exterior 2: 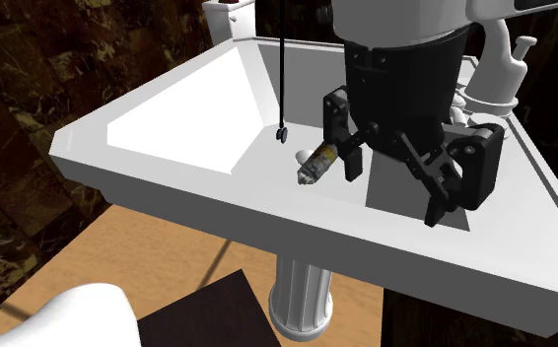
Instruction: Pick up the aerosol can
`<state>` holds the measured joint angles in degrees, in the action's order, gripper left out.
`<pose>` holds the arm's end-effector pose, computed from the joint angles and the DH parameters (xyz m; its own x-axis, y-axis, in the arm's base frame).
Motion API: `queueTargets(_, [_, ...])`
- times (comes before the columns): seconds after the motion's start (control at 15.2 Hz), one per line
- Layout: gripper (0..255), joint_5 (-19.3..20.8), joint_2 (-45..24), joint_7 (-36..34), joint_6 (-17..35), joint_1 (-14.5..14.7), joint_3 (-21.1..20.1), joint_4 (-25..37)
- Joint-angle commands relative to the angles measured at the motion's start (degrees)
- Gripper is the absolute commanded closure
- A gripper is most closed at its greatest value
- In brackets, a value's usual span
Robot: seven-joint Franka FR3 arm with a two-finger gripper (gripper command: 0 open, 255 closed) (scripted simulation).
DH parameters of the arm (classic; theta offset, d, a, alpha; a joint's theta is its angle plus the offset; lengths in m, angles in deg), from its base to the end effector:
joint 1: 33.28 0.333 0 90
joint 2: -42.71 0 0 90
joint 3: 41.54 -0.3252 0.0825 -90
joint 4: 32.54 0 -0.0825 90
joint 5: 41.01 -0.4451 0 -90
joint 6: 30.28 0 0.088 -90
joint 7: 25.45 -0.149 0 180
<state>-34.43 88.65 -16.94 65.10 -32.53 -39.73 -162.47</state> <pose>0.3731 -0.0259 0.6188 0.9727 0.1449 0.1811 0.1245 -0.9850 0.1195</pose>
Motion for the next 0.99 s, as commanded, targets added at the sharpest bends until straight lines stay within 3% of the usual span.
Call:
queueTargets(0.0, [0,0.0,0.0,0.0,0.0,0.0,0.0,0.0])
queueTargets(0.92, [0,-10.6,-18.9,-5.1,12.8,6.9,-5.6,2.5])
